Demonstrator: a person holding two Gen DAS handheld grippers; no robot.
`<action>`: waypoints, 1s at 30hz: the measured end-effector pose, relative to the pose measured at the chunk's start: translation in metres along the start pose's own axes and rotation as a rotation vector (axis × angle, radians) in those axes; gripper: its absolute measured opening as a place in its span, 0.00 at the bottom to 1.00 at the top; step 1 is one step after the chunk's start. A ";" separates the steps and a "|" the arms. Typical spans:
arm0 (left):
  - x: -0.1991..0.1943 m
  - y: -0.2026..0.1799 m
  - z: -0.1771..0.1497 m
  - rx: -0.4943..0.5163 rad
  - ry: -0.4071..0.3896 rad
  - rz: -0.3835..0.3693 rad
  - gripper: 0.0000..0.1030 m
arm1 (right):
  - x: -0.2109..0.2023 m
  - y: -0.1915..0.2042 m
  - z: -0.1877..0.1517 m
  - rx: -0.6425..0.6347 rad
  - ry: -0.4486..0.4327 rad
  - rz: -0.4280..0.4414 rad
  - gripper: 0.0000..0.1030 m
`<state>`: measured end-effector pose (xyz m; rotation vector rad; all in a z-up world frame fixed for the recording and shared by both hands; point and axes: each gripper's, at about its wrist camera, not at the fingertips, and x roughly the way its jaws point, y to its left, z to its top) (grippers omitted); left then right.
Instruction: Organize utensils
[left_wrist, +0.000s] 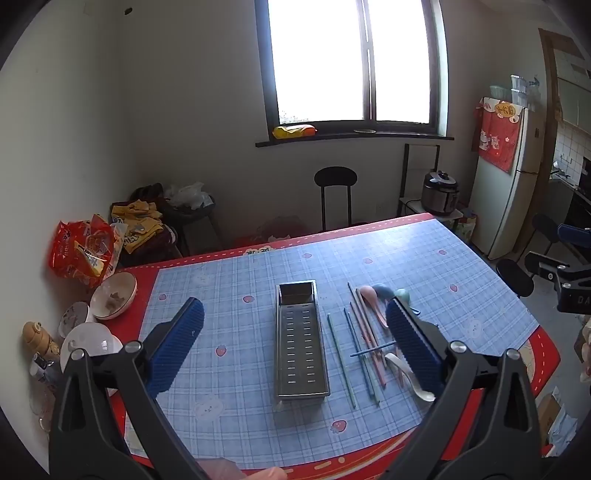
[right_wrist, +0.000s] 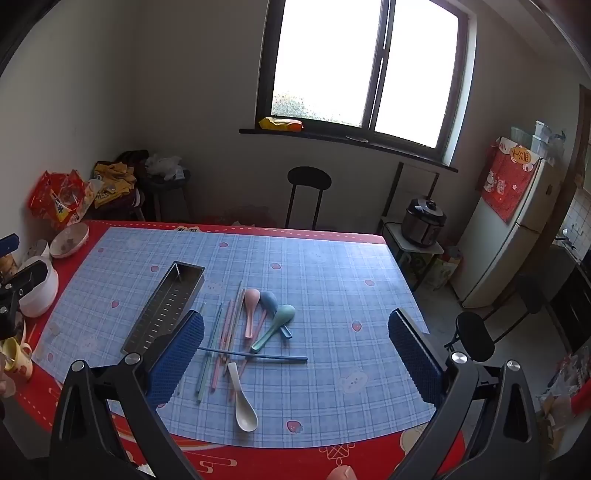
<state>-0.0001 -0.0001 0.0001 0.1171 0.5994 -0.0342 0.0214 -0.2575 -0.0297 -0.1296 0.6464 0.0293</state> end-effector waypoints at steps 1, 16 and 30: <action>0.000 0.000 0.000 -0.005 0.003 -0.005 0.95 | -0.001 0.001 0.000 -0.001 0.000 -0.004 0.95; -0.009 0.000 0.004 -0.006 -0.028 -0.007 0.95 | -0.001 -0.008 0.004 0.015 -0.018 -0.003 0.95; -0.008 0.001 0.004 -0.002 -0.028 -0.007 0.95 | -0.006 -0.004 0.006 0.018 -0.024 -0.004 0.95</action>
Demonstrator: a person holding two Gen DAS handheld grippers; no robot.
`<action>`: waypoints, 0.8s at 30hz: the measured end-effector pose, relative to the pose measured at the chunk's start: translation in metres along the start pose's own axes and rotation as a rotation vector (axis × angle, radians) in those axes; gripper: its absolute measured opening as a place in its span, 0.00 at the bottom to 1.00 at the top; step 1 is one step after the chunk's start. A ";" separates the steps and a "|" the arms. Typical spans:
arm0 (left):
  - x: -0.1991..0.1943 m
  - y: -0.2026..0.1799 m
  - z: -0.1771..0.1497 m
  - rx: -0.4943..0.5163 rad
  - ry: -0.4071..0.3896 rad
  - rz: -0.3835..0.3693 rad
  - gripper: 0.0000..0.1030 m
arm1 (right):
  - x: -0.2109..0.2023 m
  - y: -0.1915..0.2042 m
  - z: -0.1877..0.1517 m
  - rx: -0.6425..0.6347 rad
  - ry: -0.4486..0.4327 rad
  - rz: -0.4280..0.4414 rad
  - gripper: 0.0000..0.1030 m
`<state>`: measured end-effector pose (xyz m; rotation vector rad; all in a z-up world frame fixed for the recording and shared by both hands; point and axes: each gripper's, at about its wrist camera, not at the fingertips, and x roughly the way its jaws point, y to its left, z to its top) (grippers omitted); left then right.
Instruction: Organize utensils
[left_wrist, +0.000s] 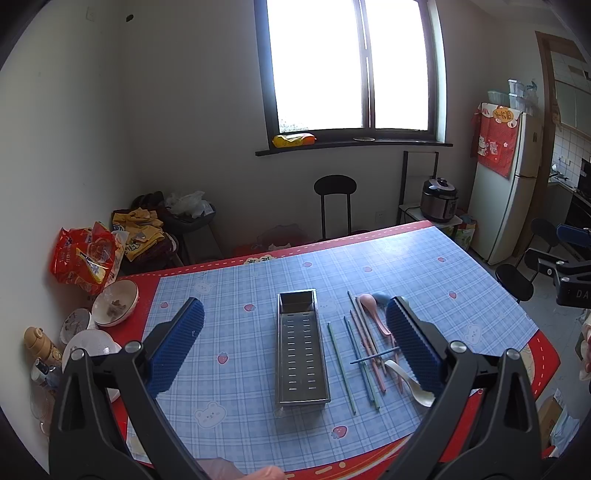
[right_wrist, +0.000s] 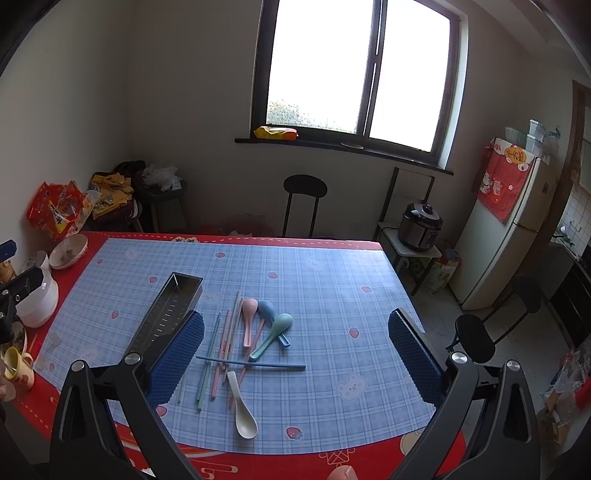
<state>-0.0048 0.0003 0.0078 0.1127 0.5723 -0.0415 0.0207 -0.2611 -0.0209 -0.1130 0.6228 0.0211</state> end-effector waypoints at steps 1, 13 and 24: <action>0.000 0.000 0.000 0.000 0.000 0.001 0.95 | 0.000 0.000 0.000 -0.001 -0.001 0.000 0.95; 0.000 0.000 -0.001 0.001 -0.001 0.001 0.95 | 0.000 0.000 -0.002 0.002 -0.002 -0.001 0.95; 0.000 0.000 -0.001 0.000 0.000 0.001 0.95 | 0.005 0.001 -0.001 0.001 0.006 0.005 0.95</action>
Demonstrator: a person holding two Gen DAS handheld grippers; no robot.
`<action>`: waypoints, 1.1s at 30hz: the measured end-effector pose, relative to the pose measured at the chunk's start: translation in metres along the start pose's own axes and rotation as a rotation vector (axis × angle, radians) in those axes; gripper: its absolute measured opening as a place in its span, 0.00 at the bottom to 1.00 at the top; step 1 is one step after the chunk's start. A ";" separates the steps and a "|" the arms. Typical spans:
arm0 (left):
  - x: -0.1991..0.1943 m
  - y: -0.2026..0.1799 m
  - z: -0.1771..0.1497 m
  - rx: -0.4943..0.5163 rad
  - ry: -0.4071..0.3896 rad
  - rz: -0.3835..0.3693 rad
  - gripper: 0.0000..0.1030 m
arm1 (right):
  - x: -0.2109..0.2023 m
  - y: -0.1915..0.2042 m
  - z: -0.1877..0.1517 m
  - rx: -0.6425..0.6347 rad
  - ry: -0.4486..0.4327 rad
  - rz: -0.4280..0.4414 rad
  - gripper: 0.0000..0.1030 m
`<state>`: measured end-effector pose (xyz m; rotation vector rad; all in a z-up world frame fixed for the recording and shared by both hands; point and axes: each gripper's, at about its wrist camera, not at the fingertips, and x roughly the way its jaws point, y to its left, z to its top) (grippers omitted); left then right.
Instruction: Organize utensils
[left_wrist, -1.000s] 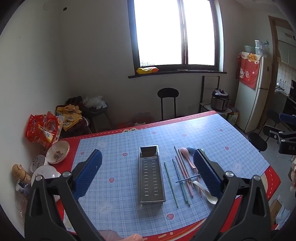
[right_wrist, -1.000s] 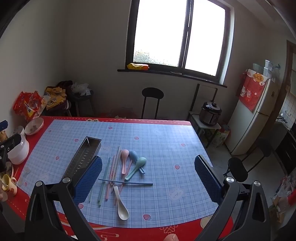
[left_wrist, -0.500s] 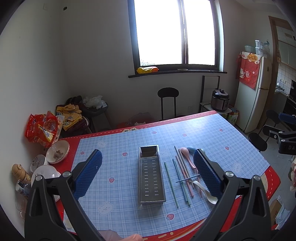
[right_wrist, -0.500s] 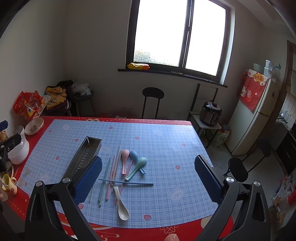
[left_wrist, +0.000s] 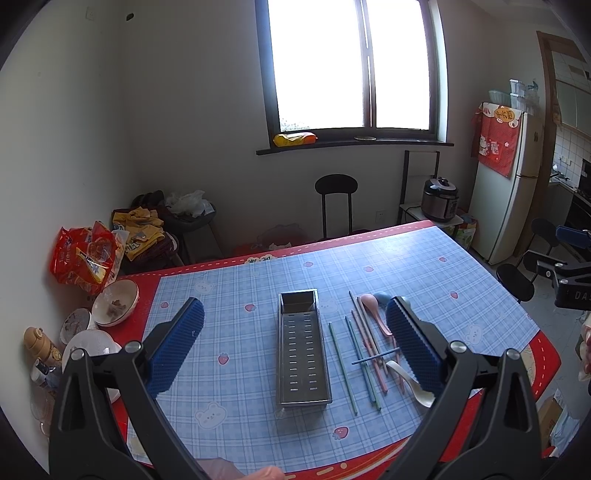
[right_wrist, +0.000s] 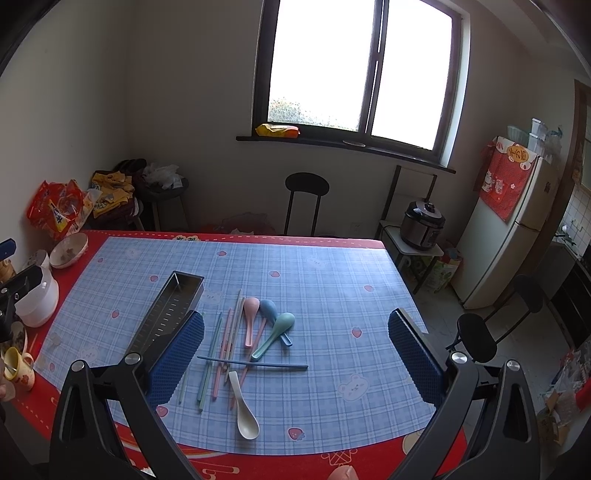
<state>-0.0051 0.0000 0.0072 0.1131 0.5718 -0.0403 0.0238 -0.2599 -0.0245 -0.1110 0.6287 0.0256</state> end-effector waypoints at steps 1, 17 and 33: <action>0.000 0.000 0.000 0.001 0.000 0.000 0.95 | 0.001 0.000 -0.001 0.000 0.000 0.001 0.95; 0.002 0.002 0.001 -0.002 0.005 0.000 0.95 | 0.003 0.001 -0.001 0.000 0.002 0.003 0.95; 0.004 0.004 0.001 -0.004 0.000 0.000 0.95 | 0.004 0.001 -0.002 0.004 0.000 0.003 0.95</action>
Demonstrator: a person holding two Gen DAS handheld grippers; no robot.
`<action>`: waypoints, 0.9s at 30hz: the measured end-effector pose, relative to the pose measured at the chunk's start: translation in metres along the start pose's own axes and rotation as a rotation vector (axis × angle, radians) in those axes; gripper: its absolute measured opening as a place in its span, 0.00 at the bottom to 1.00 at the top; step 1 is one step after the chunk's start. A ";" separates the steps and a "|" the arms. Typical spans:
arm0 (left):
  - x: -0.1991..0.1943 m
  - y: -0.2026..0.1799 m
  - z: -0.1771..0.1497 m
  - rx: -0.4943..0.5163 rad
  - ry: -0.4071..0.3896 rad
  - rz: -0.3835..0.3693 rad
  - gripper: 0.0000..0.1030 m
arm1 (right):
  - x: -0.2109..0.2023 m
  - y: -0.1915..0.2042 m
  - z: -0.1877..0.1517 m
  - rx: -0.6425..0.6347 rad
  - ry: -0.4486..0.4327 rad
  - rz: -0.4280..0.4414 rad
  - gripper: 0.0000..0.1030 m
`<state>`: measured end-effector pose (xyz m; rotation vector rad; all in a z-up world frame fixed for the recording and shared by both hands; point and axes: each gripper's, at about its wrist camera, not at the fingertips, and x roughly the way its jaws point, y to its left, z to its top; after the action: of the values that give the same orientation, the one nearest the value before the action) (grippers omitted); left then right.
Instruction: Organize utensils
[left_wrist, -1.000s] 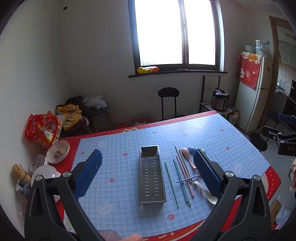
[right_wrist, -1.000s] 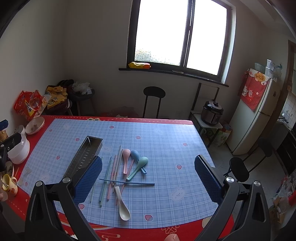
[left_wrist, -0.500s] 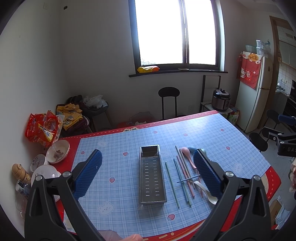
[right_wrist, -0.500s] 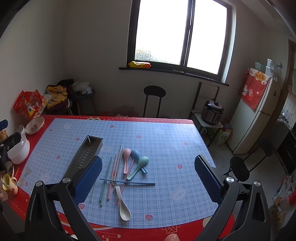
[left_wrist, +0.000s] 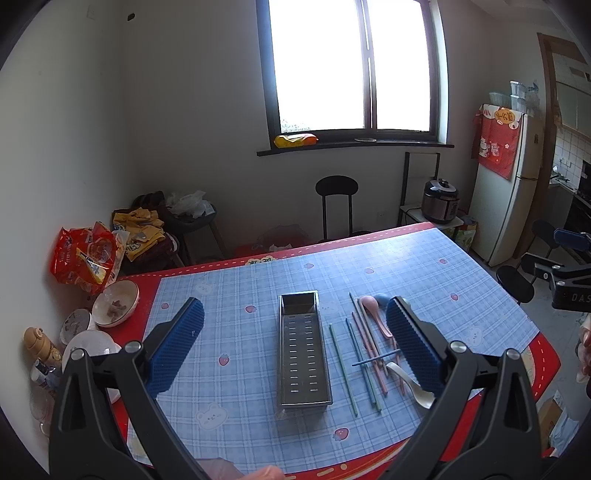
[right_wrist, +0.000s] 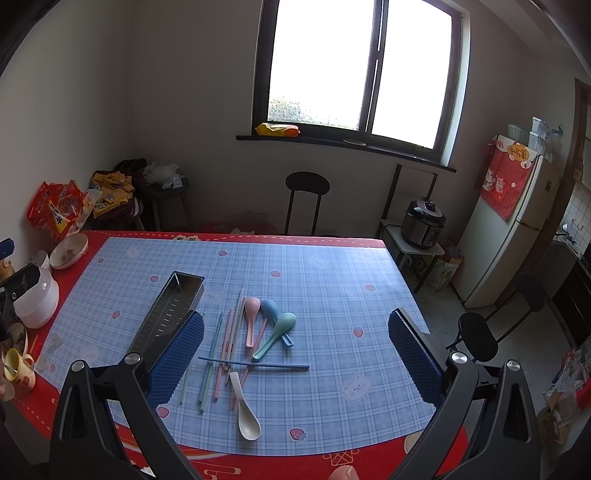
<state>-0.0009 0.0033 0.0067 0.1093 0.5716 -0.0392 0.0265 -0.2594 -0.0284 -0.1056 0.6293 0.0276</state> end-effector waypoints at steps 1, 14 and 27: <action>0.001 0.000 0.000 -0.001 0.001 -0.001 0.95 | -0.001 0.000 0.000 -0.001 -0.001 0.002 0.95; 0.050 -0.007 -0.032 -0.075 0.114 -0.138 0.95 | 0.052 -0.005 -0.030 0.028 0.091 0.172 0.95; 0.107 -0.039 -0.085 -0.128 0.280 -0.028 0.95 | 0.159 0.010 -0.103 -0.195 0.333 0.276 0.95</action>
<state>0.0408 -0.0266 -0.1263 -0.0189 0.8533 -0.0141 0.0946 -0.2616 -0.2056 -0.2137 0.9699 0.3439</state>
